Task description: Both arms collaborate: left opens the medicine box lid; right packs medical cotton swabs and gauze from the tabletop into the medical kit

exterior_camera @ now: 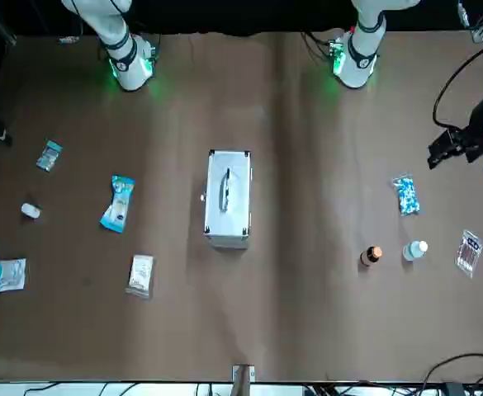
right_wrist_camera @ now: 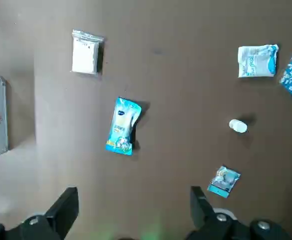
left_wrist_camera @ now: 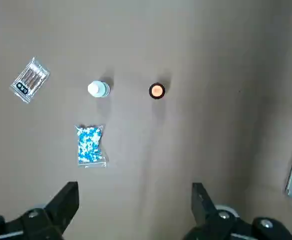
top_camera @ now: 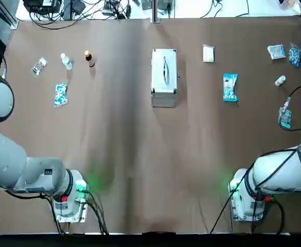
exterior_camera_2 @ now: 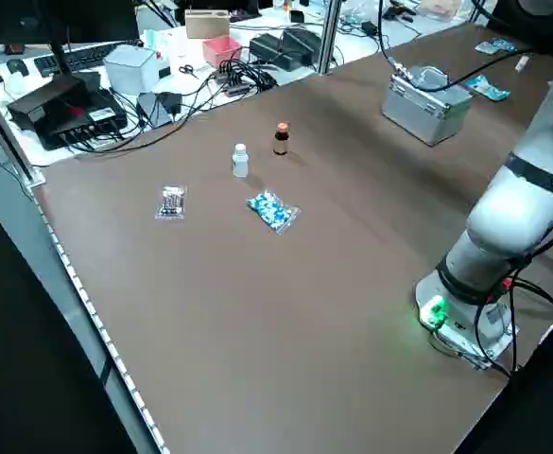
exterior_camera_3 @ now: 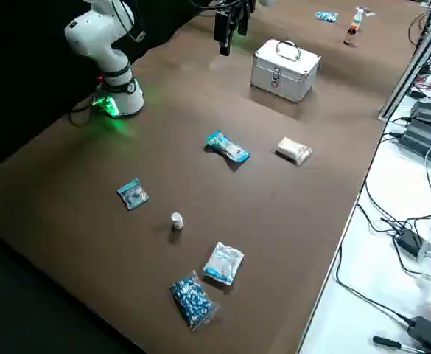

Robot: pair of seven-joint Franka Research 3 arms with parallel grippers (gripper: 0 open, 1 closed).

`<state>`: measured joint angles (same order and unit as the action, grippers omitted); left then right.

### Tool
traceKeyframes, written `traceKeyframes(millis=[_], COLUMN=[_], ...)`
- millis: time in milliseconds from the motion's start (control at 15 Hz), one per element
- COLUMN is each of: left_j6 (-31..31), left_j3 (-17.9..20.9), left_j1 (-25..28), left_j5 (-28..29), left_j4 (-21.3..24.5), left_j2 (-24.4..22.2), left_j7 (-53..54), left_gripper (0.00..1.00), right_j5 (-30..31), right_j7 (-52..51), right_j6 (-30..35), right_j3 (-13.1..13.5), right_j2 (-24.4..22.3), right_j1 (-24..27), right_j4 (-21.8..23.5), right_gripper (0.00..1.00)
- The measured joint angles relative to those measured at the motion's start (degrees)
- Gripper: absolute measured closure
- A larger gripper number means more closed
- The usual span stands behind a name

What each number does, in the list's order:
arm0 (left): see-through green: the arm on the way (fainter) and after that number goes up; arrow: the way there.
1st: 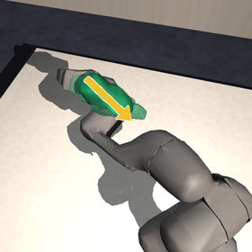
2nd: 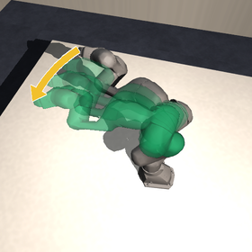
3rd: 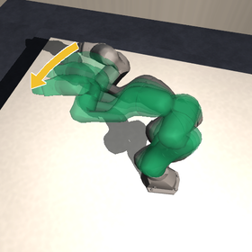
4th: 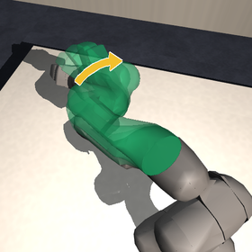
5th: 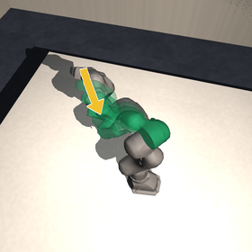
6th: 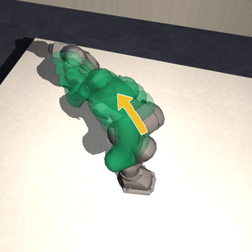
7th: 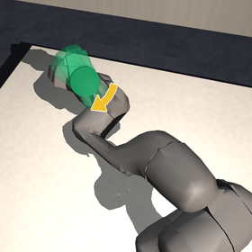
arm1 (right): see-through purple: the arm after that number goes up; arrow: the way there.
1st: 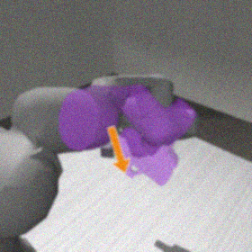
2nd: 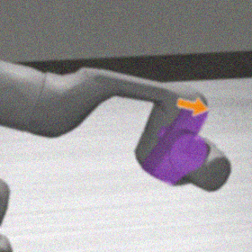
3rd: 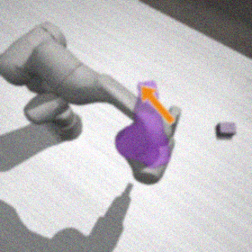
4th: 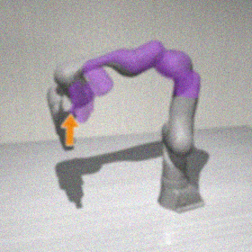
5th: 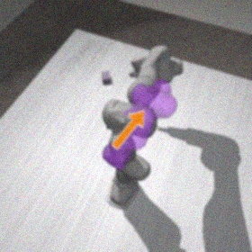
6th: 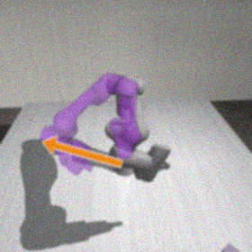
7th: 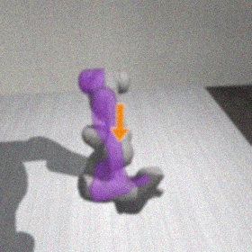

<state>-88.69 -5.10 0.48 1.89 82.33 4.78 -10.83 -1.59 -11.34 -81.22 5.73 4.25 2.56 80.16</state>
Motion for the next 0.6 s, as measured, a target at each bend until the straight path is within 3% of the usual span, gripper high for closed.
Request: traceKeyframes(millis=[600], left_j6=[0.00], left_j3=[-0.85], left_j1=[-0.77], left_j5=[-1.18], left_j4=[-0.21], left_j2=[0.81], left_j7=[0.22], left_gripper=[0.00], right_j5=[0.00], right_j7=[0.08], right_j6=[0.07], right_j3=[-0.03], right_j2=[0.00], right_j1=[-0.01], right_j4=[0.33], right_gripper=[0.01])
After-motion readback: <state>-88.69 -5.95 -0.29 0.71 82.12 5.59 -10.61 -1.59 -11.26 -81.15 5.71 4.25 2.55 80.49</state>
